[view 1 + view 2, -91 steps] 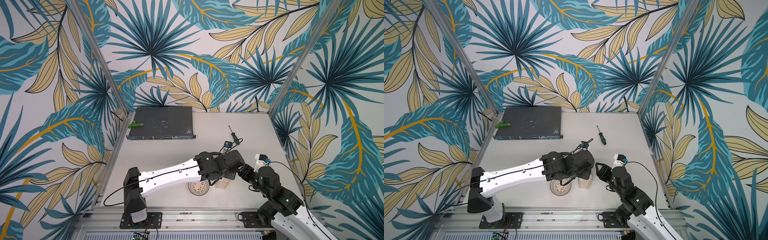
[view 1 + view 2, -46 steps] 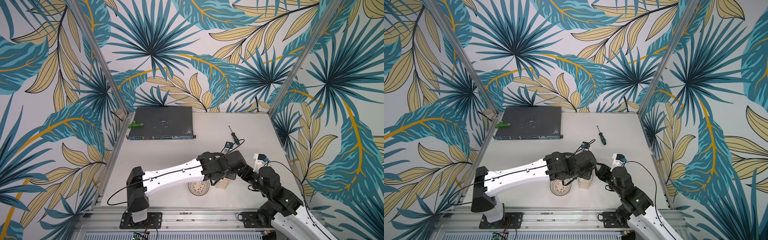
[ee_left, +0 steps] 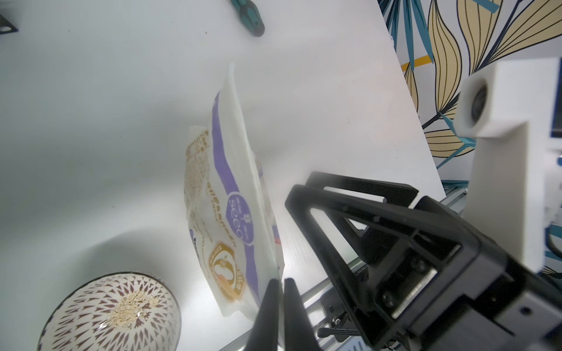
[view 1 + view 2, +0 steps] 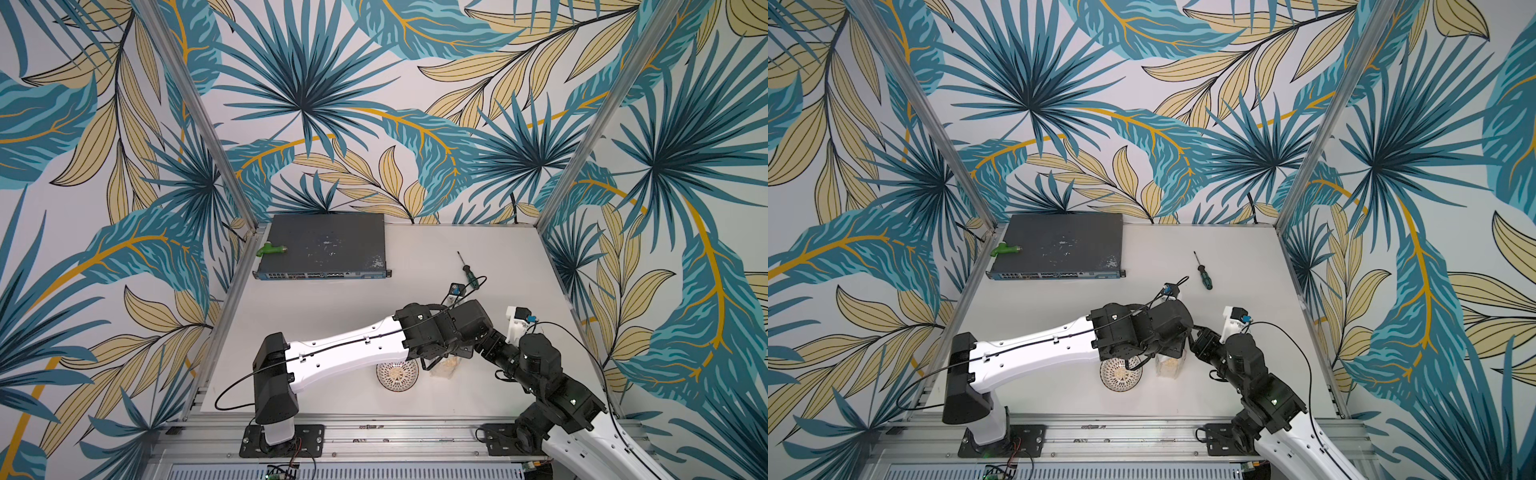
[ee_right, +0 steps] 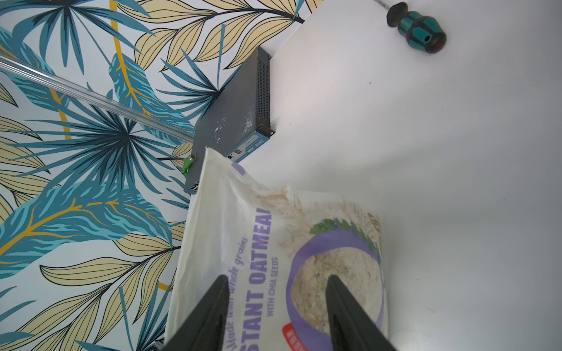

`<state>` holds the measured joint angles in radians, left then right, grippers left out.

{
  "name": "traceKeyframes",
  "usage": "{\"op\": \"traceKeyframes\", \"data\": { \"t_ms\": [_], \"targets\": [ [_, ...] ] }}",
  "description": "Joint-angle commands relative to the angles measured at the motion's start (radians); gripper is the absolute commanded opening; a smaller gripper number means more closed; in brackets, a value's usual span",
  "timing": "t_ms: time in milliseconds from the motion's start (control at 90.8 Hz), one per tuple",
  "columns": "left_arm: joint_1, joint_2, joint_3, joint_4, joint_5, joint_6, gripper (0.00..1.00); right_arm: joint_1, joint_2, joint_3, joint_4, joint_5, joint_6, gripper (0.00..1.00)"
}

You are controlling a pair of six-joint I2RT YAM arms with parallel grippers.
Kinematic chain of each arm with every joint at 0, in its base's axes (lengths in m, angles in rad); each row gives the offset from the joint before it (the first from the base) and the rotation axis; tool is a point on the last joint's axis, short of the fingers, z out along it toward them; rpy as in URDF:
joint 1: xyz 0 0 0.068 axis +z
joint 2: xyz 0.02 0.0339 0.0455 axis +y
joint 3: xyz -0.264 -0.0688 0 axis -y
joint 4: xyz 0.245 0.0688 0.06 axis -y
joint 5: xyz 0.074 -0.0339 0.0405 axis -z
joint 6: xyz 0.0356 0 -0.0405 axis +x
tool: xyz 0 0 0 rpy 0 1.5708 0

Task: Pour the oats into the breakfast bowl
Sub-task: Open the oats bag at the center of the board.

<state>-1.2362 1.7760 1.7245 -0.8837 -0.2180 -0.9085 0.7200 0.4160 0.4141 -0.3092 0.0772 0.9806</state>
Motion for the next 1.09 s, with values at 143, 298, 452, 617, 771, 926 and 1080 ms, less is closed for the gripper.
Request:
{"op": "traceKeyframes", "data": {
  "t_ms": [143,298,452,617,771,926,1080],
  "targets": [
    [0.029,-0.07,-0.09,0.087,0.02,-0.035,0.04,0.004,-0.011,-0.029,0.066,-0.034,0.003,0.53],
    [0.053,-0.105,-0.158,0.146,0.06,-0.063,0.01,0.004,-0.023,-0.031,0.096,-0.045,0.004,0.53],
    [0.072,-0.149,-0.236,0.227,0.097,-0.084,0.0,0.004,-0.051,-0.045,0.146,-0.07,0.01,0.53],
    [0.088,-0.178,-0.304,0.304,0.158,-0.106,0.0,0.004,-0.066,-0.072,0.216,-0.115,0.018,0.51],
    [0.097,-0.188,-0.333,0.333,0.175,-0.113,0.0,0.004,-0.034,-0.074,0.236,-0.155,0.02,0.47],
    [0.103,-0.19,-0.349,0.332,0.181,-0.121,0.0,0.004,0.006,-0.063,0.267,-0.199,0.015,0.45],
    [0.103,-0.191,-0.354,0.317,0.175,-0.124,0.0,0.004,0.037,-0.054,0.274,-0.198,0.012,0.37]
  ]
}}
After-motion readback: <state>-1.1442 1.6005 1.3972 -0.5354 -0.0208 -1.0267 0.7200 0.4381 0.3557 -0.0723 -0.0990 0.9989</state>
